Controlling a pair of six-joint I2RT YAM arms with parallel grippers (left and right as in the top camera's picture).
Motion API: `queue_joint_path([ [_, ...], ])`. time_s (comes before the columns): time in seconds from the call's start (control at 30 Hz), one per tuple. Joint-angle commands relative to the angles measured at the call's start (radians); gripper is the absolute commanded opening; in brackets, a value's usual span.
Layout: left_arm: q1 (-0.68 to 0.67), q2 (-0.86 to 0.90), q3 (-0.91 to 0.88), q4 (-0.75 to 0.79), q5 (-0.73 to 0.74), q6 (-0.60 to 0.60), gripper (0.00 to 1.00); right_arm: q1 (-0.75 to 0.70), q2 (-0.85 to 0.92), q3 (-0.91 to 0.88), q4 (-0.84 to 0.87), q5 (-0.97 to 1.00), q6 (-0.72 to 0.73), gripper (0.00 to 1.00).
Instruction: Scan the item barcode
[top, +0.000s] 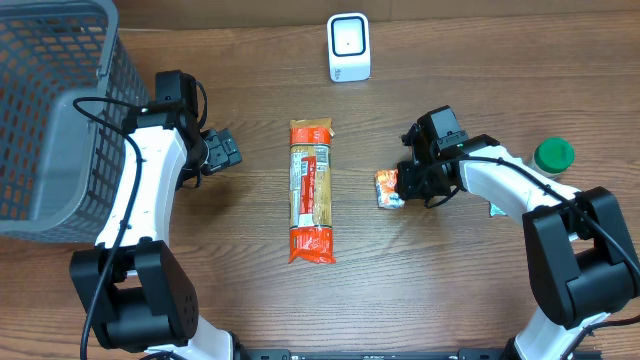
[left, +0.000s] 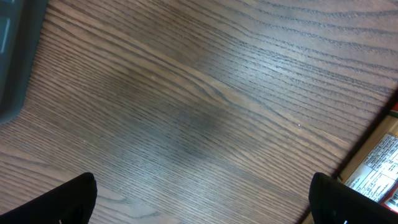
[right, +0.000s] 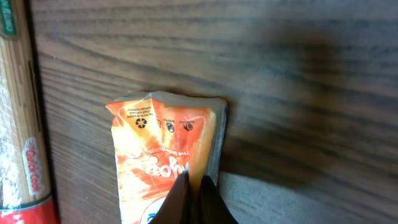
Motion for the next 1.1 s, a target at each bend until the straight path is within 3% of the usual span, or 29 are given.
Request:
queue_joint_path([
  [0.0,-0.002,-0.002,0.008,0.002,-0.009,0.012,1.0,-0.003,-0.051,0.055,-0.034,-0.018,-0.024,0.04],
  [0.23,-0.002,-0.002,0.008,0.002,-0.009,0.012,1.0,-0.002,-0.234,0.122,-0.089,-0.003,-0.06,0.04],
  [0.6,-0.002,-0.002,0.008,0.001,-0.009,0.012,1.0,-0.002,-0.257,0.187,-0.194,0.015,-0.077,0.04],
  [0.77,-0.002,-0.002,0.008,0.002,-0.009,0.012,1.0,-0.002,-0.257,0.404,-0.373,0.163,-0.077,0.04],
  [1.07,-0.002,-0.002,0.008,0.002,-0.009,0.012,1.0,-0.003,-0.172,0.948,-0.655,0.316,-0.161,0.03],
])
